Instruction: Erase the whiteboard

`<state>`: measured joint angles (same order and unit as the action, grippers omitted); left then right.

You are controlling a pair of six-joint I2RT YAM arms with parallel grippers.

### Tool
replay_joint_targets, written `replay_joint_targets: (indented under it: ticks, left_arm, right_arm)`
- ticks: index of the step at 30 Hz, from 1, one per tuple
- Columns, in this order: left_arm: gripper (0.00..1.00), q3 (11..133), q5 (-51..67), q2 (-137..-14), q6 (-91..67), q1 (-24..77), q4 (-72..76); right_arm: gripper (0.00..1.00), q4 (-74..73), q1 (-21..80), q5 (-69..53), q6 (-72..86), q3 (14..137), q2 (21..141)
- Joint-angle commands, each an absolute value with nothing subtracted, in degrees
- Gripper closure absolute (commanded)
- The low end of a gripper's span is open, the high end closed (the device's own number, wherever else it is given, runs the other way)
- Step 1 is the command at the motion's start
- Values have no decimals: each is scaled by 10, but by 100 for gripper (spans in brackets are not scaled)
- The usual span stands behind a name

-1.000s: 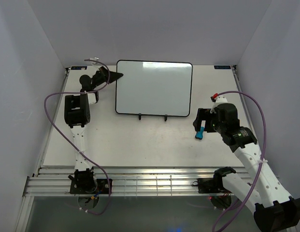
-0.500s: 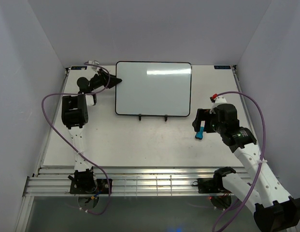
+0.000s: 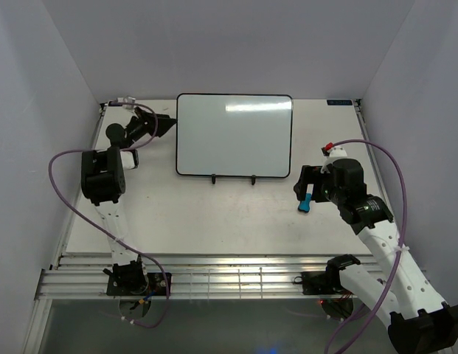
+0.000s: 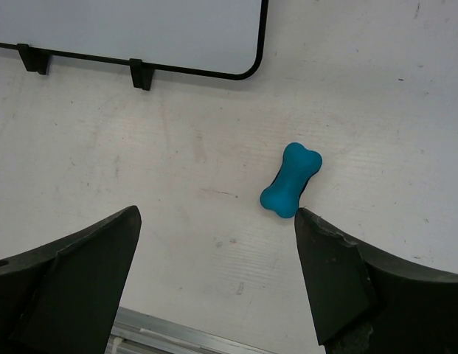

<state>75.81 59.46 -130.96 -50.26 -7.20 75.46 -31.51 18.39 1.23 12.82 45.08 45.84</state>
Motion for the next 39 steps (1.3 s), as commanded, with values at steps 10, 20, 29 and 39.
replay_joint_targets:
  ticks: [10,20,29,39]
  left_arm:
    - [2,630,149,-838,-296,-70,163]
    - [2,609,-46,-493,-155,25,-256]
    - [2,642,-112,-297,-125,79,-445]
    - [2,564,-194,-273,-159,117,-426]
  right_arm:
    - [10,-377,185,172,121,556,444]
    - [10,-427,185,203,82,645,396]
    - [10,-496,185,200,69,633,335]
    - [10,-519,185,225,50,621,300]
